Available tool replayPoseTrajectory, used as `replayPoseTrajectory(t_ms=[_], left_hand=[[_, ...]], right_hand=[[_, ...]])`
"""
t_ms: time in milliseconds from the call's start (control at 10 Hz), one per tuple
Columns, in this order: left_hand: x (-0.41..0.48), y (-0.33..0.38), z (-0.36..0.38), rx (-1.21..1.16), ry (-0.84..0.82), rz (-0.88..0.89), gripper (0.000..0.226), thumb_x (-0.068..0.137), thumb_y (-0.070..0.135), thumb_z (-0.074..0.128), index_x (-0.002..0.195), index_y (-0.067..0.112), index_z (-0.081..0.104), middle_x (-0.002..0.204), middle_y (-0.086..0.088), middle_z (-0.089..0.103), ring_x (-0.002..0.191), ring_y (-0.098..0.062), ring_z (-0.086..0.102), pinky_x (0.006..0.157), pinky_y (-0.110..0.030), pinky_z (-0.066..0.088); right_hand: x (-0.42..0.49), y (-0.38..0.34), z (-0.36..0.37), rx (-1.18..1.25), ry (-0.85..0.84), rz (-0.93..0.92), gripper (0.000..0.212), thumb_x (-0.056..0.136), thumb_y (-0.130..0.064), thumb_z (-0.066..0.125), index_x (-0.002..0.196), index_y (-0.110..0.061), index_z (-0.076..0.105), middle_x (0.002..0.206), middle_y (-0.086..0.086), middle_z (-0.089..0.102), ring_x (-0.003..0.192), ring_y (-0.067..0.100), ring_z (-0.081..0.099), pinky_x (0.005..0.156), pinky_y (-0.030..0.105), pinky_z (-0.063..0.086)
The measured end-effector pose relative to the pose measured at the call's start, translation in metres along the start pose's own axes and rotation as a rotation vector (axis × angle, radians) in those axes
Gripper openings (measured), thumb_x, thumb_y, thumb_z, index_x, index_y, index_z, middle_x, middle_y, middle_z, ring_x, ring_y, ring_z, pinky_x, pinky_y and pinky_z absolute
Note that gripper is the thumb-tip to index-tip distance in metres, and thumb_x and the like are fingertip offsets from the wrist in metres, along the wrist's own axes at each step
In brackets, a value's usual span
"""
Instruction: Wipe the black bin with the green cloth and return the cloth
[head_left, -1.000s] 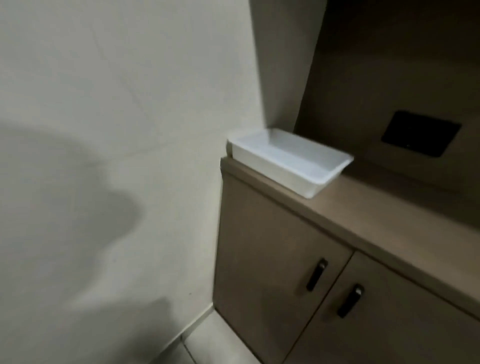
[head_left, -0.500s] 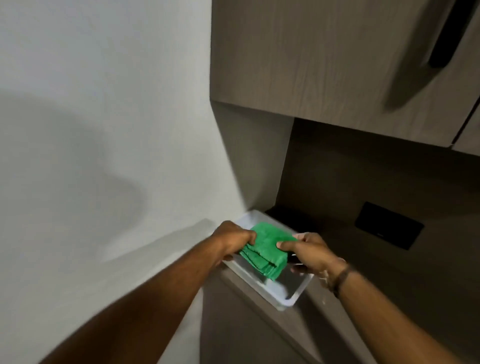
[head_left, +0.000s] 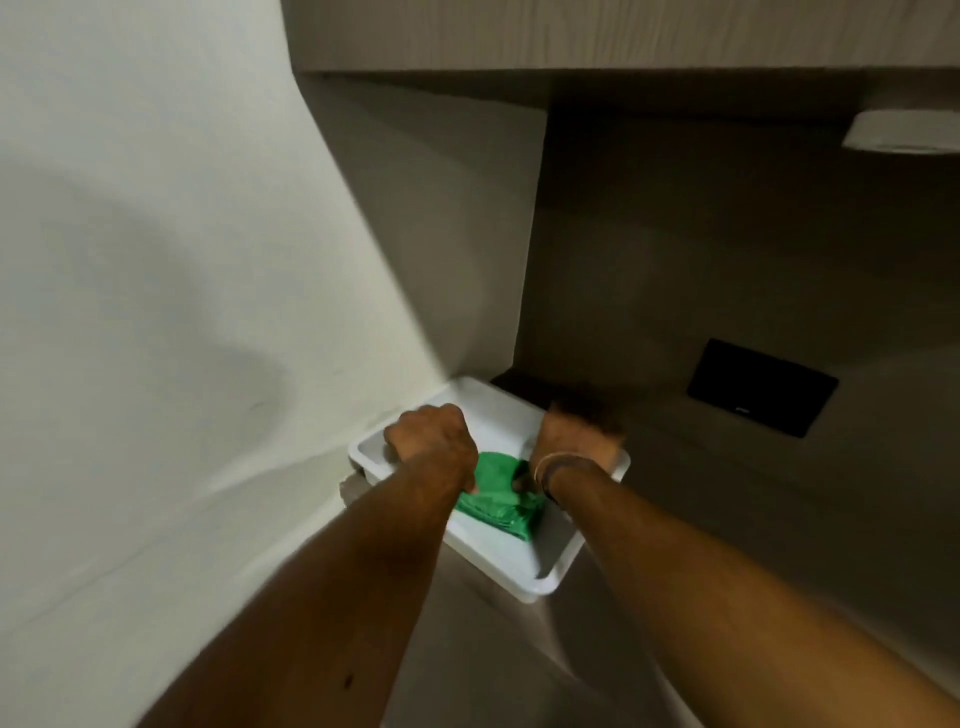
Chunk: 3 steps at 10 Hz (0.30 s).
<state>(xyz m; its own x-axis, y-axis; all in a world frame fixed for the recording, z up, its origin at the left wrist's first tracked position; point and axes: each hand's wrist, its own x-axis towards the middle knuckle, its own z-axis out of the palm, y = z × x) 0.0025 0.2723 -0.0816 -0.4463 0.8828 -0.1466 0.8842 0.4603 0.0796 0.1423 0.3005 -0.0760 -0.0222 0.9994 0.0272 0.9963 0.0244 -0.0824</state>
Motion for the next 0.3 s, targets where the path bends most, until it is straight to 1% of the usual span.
replayPoseTrajectory(t_ms=[100,200,300], left_hand=[[-0.041,-0.012,-0.010,0.056,0.225,0.109,0.082,0.074,0.060,0.089,0.137,0.023,0.053,0.125,-0.004,0.061,0.116,-0.026,0.060,0.092,-0.044,0.053],[-0.097,-0.049,-0.028,-0.061,0.395,0.283,0.071,0.077,0.069,0.077,0.135,0.036,0.053,0.127,0.007,0.063,0.115,-0.020,0.062,0.093,-0.042,0.055],[-0.174,-0.102,-0.060,-0.200,0.657,0.448,0.065,0.071,0.071,0.072,0.128,0.042,0.061,0.127,0.014,0.068,0.111,-0.018,0.070,0.085,-0.040,0.057]], right_hand=[[-0.032,0.006,-0.017,-0.023,0.099,-0.107,0.086,0.076,-0.050,0.086,0.144,-0.021,0.042,0.146,0.008,0.050,0.136,0.035,0.047,0.106,0.049,0.045],[-0.074,0.014,-0.046,0.244,0.159,-0.272,0.063,0.080,-0.057,0.076,0.130,-0.033,0.046,0.134,-0.004,0.055,0.126,0.025,0.053,0.102,0.043,0.049],[-0.137,0.017,-0.095,0.587,0.193,-0.470,0.045,0.080,-0.058,0.070,0.118,-0.046,0.047,0.120,-0.030,0.054,0.118,0.002,0.058,0.094,0.023,0.049]])
